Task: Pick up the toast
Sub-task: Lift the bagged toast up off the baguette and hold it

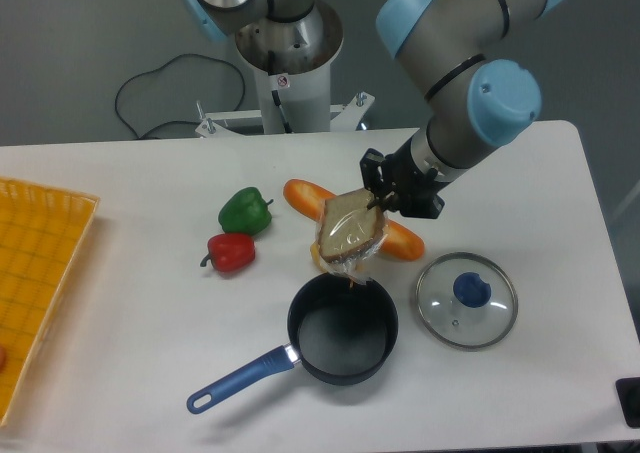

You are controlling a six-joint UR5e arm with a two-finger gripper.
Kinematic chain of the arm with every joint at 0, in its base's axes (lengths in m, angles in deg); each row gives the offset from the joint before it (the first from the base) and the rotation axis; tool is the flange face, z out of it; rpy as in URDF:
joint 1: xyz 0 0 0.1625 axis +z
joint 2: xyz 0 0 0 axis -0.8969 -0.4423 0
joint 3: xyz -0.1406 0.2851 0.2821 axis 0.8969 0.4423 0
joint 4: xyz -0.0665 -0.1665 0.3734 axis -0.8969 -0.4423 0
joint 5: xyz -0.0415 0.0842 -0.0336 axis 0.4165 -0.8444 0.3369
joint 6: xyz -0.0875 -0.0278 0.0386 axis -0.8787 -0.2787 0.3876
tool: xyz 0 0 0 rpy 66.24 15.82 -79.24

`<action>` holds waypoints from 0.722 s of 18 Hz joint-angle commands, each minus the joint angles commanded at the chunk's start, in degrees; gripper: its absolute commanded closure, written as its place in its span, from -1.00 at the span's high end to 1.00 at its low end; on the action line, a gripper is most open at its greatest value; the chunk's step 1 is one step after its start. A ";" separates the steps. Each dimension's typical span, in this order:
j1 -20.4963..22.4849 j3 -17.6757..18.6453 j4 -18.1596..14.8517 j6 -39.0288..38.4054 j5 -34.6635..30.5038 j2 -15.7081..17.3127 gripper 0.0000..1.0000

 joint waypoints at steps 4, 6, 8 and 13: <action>0.00 -0.09 2.29 -0.53 2.56 0.18 -0.76; -0.17 -0.09 2.73 -0.53 2.82 0.09 -0.76; -0.44 -0.09 3.17 -0.53 2.82 0.09 -0.76; -0.79 0.00 3.17 -0.53 2.91 0.09 -0.77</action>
